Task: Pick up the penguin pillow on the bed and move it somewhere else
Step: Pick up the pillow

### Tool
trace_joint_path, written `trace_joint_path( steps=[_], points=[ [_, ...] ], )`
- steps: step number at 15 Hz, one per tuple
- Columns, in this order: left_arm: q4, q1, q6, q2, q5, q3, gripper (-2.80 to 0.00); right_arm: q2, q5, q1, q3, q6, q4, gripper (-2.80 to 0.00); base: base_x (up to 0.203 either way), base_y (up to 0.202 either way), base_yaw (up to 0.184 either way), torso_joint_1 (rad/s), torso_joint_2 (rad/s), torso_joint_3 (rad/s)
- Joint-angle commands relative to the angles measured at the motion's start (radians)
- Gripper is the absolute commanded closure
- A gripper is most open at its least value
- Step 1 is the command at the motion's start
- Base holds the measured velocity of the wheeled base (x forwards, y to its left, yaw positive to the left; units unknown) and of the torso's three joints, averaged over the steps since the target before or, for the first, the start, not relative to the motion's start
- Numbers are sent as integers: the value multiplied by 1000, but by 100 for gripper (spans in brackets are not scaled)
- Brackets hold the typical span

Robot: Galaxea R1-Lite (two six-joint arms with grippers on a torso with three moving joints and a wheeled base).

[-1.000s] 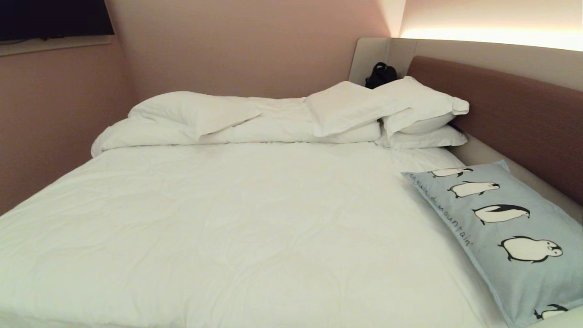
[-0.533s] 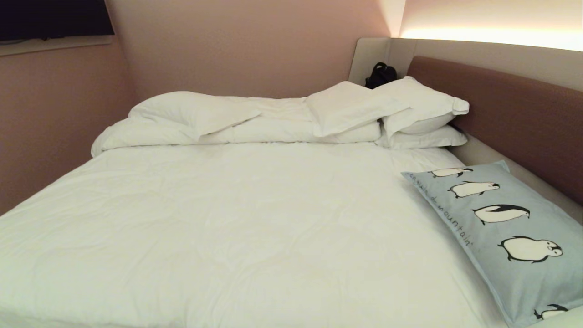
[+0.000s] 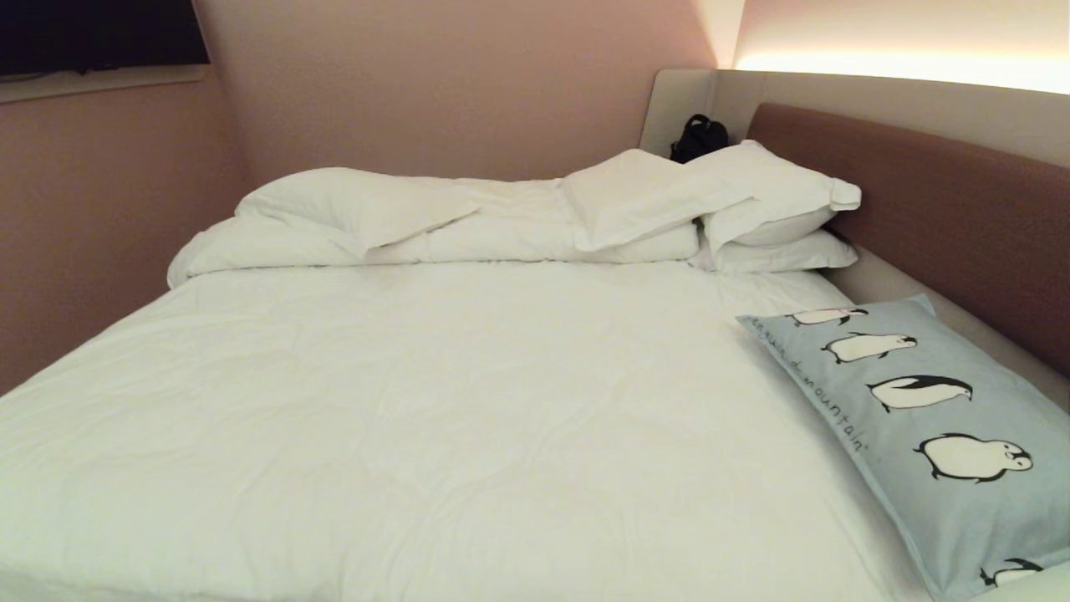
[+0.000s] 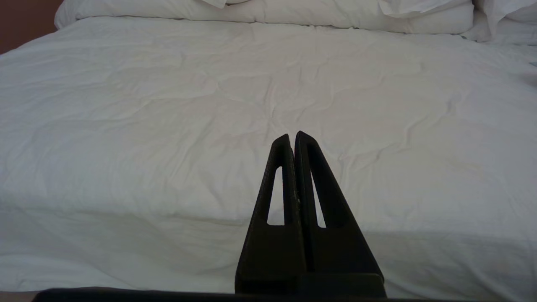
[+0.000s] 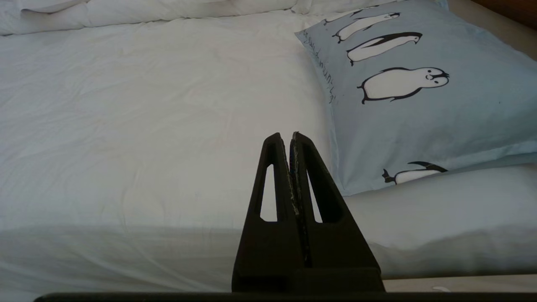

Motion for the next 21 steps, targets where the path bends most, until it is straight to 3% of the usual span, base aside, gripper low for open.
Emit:
trace_joint_path(
  steps=[1, 21],
  points=[
    [-1, 0, -1, 0, 1, 0, 0, 1, 0, 0, 0, 0, 0, 0, 0, 0, 0, 0, 0, 0],
    [-1, 0, -1, 0, 1, 0, 0, 1, 1, 0, 0, 0, 0, 0, 0, 0, 0, 0, 0, 0]
  ],
)
